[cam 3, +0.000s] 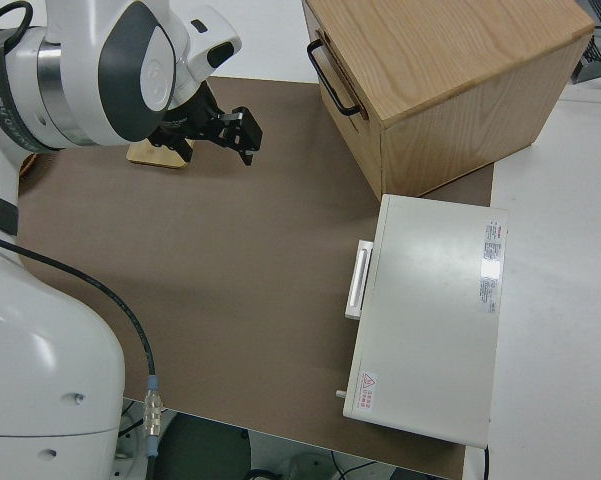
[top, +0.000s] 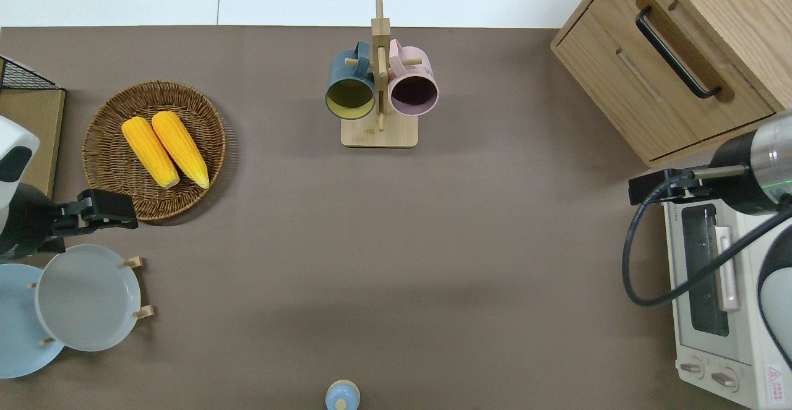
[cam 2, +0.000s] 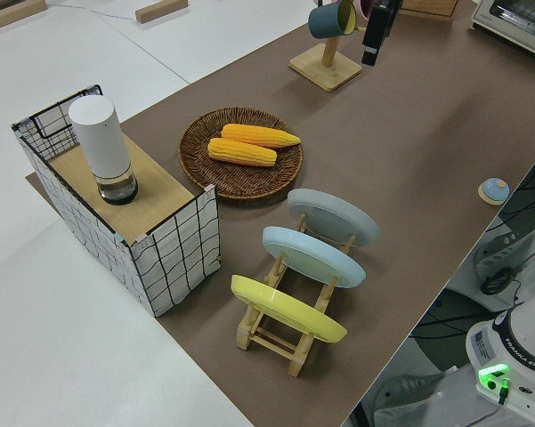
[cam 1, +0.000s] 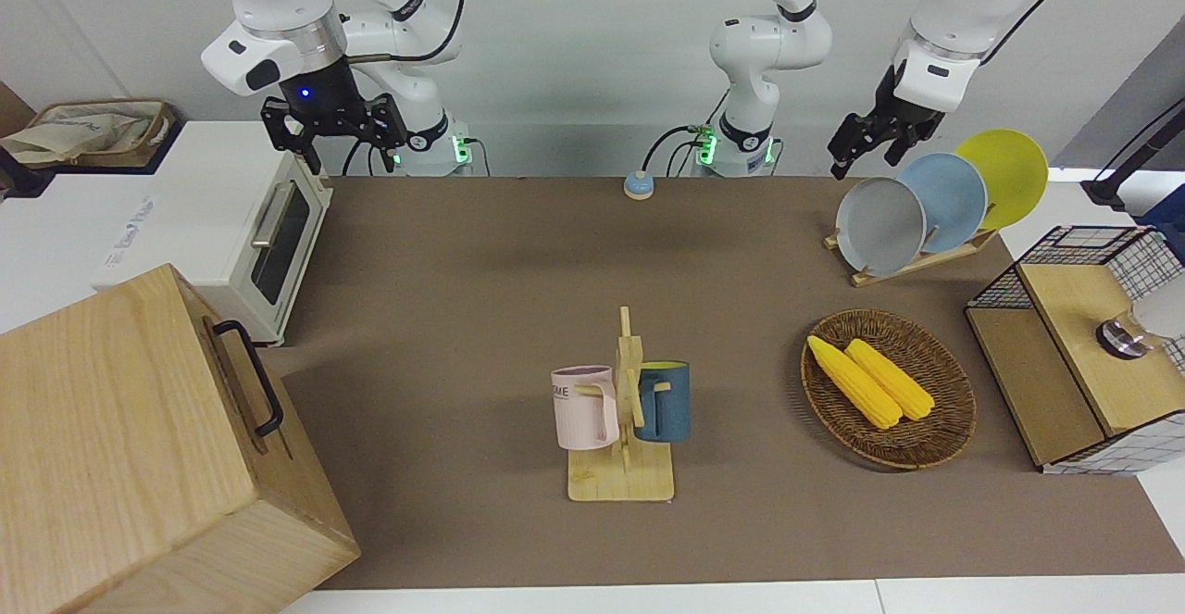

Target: Slide drawer open with right arm

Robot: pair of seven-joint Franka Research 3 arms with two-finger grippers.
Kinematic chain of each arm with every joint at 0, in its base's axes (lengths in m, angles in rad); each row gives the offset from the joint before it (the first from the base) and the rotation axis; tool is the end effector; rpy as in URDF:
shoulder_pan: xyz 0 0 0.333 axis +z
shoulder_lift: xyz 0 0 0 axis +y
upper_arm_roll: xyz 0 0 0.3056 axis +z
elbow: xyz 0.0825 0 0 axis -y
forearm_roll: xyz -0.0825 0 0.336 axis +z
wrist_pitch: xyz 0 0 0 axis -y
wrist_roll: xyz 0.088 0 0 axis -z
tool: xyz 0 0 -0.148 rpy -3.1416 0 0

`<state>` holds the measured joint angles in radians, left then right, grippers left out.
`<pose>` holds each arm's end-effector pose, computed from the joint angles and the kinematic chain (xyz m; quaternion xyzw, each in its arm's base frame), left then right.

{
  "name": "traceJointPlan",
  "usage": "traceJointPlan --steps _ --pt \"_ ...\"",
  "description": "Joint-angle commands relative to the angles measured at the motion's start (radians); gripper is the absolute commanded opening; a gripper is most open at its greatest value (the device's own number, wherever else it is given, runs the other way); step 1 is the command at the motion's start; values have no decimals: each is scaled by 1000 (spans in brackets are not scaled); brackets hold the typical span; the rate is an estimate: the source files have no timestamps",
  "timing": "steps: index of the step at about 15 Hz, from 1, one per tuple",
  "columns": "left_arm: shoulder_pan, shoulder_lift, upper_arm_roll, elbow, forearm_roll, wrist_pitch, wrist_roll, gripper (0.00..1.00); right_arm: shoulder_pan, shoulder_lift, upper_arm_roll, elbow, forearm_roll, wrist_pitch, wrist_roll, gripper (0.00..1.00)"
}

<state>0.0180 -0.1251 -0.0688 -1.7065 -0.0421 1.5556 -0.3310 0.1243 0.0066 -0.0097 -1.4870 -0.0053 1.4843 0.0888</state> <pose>0.4638 -0.0317 0.5752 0.9899 0.1399 -0.0160 0.0140 0.4966 0.0563 0.5974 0.9999 0.0127 -0.0044 0.0031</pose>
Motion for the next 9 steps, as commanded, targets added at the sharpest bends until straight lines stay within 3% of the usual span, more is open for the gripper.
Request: traceJointPlan --steps 1,9 --pt "-1 -8 4 4 -1 -15 9 993 9 1 -12 13 21 -1 17 985" --pt "-1 -8 4 4 -1 -15 9 993 9 1 -12 13 28 1 16 985"
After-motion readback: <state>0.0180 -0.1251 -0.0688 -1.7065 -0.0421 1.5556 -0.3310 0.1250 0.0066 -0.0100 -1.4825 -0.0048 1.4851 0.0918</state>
